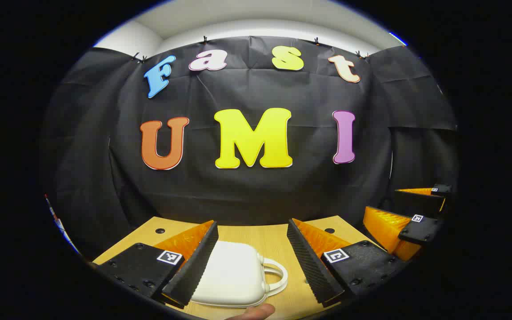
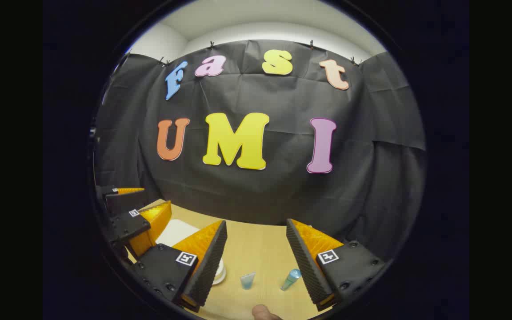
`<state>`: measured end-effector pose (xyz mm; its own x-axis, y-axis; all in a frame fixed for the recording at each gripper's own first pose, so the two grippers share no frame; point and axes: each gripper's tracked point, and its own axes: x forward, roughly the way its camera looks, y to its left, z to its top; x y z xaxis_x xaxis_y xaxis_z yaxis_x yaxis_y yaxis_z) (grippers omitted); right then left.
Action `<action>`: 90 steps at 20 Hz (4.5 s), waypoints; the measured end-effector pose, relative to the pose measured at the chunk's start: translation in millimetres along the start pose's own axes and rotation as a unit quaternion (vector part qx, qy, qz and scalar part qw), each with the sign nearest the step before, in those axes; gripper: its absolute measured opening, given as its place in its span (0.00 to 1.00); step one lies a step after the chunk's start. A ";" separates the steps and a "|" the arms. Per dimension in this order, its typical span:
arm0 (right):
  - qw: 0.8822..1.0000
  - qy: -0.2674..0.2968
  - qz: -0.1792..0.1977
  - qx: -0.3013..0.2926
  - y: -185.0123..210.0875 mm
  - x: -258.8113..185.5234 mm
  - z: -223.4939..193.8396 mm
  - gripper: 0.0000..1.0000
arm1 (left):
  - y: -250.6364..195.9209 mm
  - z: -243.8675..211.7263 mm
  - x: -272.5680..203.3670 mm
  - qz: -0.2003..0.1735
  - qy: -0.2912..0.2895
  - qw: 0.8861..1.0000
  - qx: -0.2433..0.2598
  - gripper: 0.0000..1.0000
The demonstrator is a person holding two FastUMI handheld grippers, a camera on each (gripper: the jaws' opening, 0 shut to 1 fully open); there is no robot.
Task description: First open the suitcase, pack the skin care products into it, and then close the suitcase.
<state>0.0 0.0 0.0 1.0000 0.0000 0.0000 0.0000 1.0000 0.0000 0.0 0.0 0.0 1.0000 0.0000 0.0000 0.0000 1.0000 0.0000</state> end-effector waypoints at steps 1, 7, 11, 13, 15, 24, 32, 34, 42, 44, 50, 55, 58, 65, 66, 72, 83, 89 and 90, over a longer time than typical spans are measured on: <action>1.000 -0.005 -0.006 0.002 -6.6 0.0 3.9 0.80 | -1.7 -0.1 0.5 0.003 0.001 1.000 -0.004 0.99; 0.999 -0.012 -0.029 0.021 -40.4 2.5 9.7 0.78 | -17.0 1.3 -0.3 0.010 0.008 1.000 -0.024 1.00; 0.999 -0.005 -0.030 0.020 -51.4 3.9 2.8 0.78 | -24.9 4.9 -2.3 0.006 0.002 1.000 -0.017 0.99; 0.999 0.000 -0.029 0.022 -52.2 3.8 -0.6 0.80 | -28.1 8.4 -5.0 0.001 -0.001 1.000 -0.019 0.99; 0.999 -0.001 -0.030 0.024 -56.2 4.3 -0.7 0.80 | -31.6 9.3 -4.7 0.000 -0.002 1.000 -0.014 0.99; 0.999 0.003 -0.032 0.014 -58.4 11.1 -7.8 0.78 | -29.3 0.5 1.5 0.003 0.006 1.000 0.002 0.99; 0.995 0.005 -0.099 -0.003 -146.4 4.0 -23.5 0.77 | -39.4 -95.2 31.2 -0.012 0.040 0.988 0.146 1.00; 0.992 0.011 -0.128 0.001 -175.0 -0.9 -32.3 0.80 | -50.4 -129.1 35.7 -0.031 0.050 0.972 0.228 1.00; 0.985 0.068 -0.152 0.034 -210.7 -17.0 -89.3 0.81 | -57.0 -222.9 60.0 -0.060 0.081 0.861 0.498 0.96; 0.986 0.081 -0.144 0.032 -208.7 -20.7 -101.8 0.80 | -48.3 -223.3 70.4 -0.032 0.091 0.832 0.547 0.94; 0.987 0.096 -0.129 0.026 -205.0 -31.6 -114.3 0.78 | -49.4 -246.0 85.1 -0.042 0.141 0.780 0.608 0.39; 0.986 0.099 -0.132 0.027 -203.4 -33.6 -115.0 0.80 | -47.0 -222.0 81.1 -0.051 0.152 0.777 0.609 0.09; 0.985 0.099 -0.142 0.024 -203.0 -34.5 -115.2 0.80 | -34.5 -188.8 76.5 -0.037 0.153 0.804 0.573 0.05; 0.984 0.105 -0.142 0.032 -172.5 -28.9 -107.0 0.80 | 29.4 -100.2 71.1 -0.011 0.160 0.866 0.474 0.03; 0.984 0.103 -0.139 0.032 -164.5 -26.8 -104.6 0.80 | 41.5 -87.5 71.4 -0.005 0.159 0.873 0.460 0.03; 0.987 0.105 -0.118 0.020 -110.5 -12.9 -95.1 0.80 | 160.2 -38.5 67.4 0.037 0.161 0.903 0.396 0.03; 0.986 0.111 -0.120 0.040 -43.7 -12.1 -100.6 0.80 | 352.3 -106.1 71.0 0.054 0.222 0.888 0.400 0.03; 0.985 0.121 -0.122 0.014 -22.3 -18.7 -102.9 0.82 | 403.5 -164.3 73.4 0.044 0.275 0.884 0.374 0.04; 0.985 0.122 -0.122 0.008 -20.8 -19.7 -104.1 0.80 | 409.6 -175.2 70.8 0.045 0.284 0.884 0.369 0.04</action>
<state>-19.7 -20.8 -104.1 0.9407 -0.2379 -0.2420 0.2419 0.9702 -0.0132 70.8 409.6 -175.2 0.8346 0.2894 -0.4688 0.1294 0.7241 0.6775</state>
